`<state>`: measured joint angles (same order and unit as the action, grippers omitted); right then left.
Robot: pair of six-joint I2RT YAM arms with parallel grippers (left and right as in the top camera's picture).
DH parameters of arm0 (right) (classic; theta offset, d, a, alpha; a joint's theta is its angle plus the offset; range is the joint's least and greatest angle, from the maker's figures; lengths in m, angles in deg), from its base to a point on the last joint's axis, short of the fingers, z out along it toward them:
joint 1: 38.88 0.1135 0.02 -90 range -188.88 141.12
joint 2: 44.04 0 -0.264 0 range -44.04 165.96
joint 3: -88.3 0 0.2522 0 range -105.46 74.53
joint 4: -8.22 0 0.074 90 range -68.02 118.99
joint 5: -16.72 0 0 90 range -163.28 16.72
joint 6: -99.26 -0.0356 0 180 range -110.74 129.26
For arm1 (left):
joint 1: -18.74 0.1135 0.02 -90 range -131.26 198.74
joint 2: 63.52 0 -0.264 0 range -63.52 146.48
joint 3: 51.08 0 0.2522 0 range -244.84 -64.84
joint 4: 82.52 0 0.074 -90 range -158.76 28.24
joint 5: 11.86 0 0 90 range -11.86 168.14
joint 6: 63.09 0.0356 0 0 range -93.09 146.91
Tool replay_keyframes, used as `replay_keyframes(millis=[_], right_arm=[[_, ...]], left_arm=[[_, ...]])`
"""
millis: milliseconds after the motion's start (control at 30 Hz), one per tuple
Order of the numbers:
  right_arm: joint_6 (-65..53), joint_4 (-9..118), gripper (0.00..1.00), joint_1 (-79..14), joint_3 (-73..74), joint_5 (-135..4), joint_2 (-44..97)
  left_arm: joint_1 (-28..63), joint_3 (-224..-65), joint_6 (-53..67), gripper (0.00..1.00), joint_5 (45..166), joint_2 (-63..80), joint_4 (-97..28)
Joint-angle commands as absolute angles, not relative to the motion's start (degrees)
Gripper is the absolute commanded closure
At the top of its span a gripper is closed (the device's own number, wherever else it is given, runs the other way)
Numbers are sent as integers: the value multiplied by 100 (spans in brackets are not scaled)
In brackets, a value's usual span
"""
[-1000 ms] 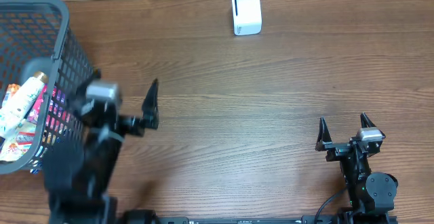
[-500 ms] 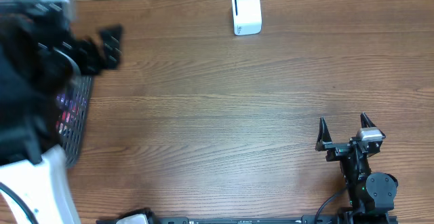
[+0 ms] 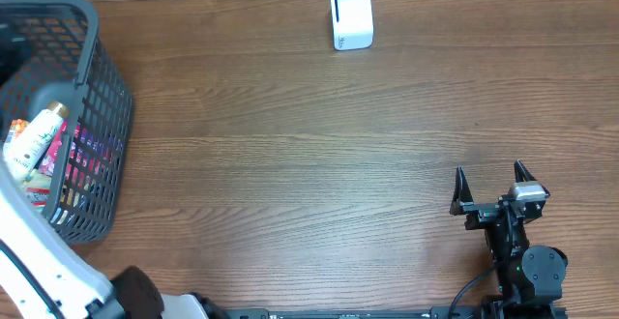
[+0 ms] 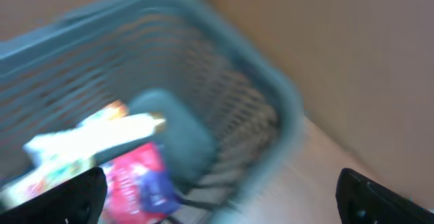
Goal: Scan the item barcode
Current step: 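Move the left gripper up and into the grey basket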
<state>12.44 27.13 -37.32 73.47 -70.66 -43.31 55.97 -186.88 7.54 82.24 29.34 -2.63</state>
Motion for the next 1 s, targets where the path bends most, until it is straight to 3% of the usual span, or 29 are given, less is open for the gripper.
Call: replay_keyframes(millis=[0,300,533,967], right_arm=[[1209,2672,0,-3723,7406,-7069,-4388],[1209,2672,0,-3723,7406,-7069,-4388],[1209,2672,0,-3723,7406,-7069,-4388],[1209,2672,0,-3723,7406,-7069,-4388]], left_arm=[[6014,-18797,-392,0,7767,3058,-274],[6290,-18793,-479,0,7534,3777,-34],[6298,-18793,-1430,0,7155,4424,576],[6292,-18793,-1377,0,6989,5598,1232]])
